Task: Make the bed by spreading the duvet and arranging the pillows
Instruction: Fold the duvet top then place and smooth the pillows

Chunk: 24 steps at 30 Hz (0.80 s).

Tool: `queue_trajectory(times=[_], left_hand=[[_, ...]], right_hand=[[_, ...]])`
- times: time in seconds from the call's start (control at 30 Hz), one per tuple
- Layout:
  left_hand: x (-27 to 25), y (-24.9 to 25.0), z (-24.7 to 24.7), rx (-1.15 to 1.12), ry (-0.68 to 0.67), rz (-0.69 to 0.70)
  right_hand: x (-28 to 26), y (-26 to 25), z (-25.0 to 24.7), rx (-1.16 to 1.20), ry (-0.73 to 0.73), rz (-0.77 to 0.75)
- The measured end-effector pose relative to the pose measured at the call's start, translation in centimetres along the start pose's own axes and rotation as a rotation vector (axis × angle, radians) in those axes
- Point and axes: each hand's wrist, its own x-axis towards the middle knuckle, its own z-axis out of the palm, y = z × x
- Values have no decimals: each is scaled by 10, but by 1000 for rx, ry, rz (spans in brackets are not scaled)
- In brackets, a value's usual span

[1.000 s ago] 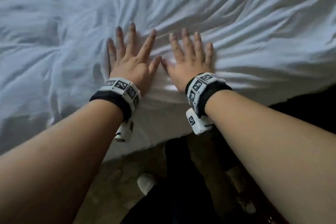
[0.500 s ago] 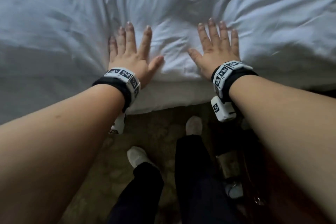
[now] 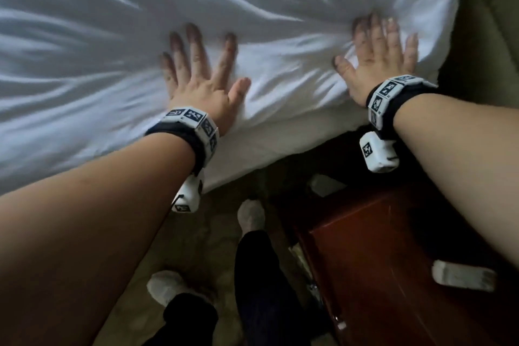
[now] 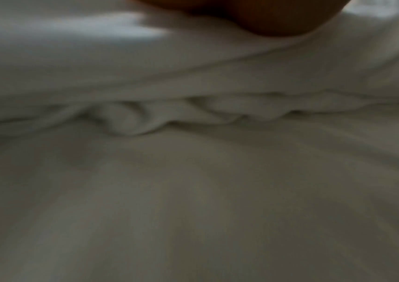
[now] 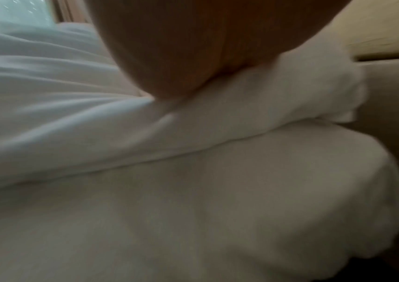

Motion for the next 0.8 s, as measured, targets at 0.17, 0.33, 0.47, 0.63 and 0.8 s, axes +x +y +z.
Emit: queue_trajectory(times=[0.17, 0.33, 0.47, 0.63, 0.8], left_hand=[[32, 40, 20, 102, -124, 4], [37, 31, -6, 94, -323, 9], [28, -16, -61, 14, -211, 110], [-12, -162, -132, 105, -23, -173], [-89, -368, -172, 167, -160, -657]], right_hand=[[11, 76, 21, 145, -186, 128], [-3, 50, -11, 304, -34, 470], [0, -59, -75, 376, 148, 227], [-14, -258, -125, 332, 58, -217], [-79, -469, -143, 331, -65, -518]])
